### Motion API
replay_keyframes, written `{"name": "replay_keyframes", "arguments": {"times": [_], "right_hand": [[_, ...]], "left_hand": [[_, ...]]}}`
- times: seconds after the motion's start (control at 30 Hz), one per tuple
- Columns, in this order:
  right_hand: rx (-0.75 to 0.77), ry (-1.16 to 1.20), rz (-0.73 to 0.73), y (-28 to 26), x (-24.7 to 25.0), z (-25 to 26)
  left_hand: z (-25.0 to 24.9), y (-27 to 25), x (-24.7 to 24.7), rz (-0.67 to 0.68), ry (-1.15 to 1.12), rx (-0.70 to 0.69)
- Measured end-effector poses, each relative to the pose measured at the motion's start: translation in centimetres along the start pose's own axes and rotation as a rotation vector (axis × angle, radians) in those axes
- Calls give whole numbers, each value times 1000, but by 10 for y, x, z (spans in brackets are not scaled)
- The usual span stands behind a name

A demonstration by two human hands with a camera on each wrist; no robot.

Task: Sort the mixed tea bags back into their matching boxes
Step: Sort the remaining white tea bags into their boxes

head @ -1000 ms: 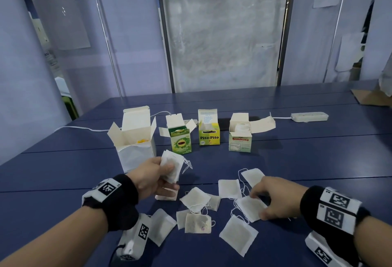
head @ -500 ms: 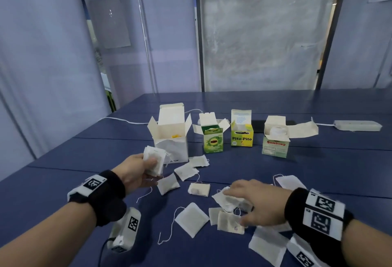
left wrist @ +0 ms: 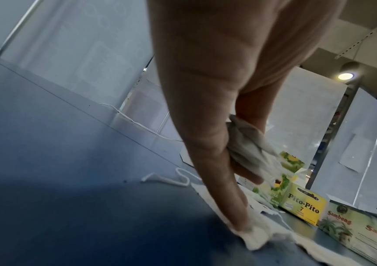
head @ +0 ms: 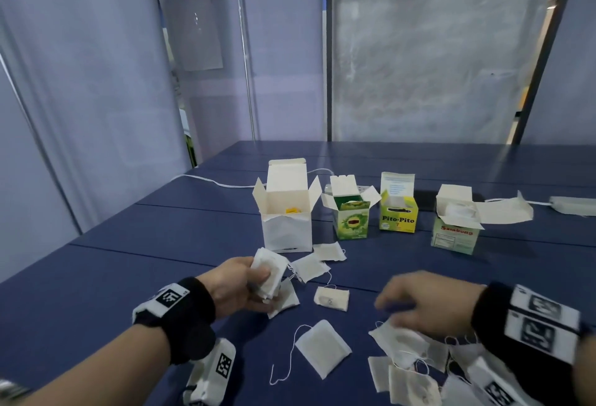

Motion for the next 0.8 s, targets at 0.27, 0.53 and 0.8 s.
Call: {"name": "replay_keyframes", "arguments": {"times": [0.27, 0.53, 0.8], "right_hand": [[-64, -115, 28, 106, 6, 25], [-57, -196, 95, 105, -9, 30], [-50, -185, 46, 83, -7, 22]], "left_hand": [[-7, -23, 32, -85, 35, -62], [2, -18, 20, -7, 62, -44], [4, -8, 10, 36, -9, -23]]}}
Point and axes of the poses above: each hand's wrist, its own y-axis towards the middle knuckle, its own x-axis out of the back of the hand, z = x × y, the point moved 9 cm from there along y, towards the middle knuckle, and after that the axes turned 4 degrees about -y, right-handed, at the moved point
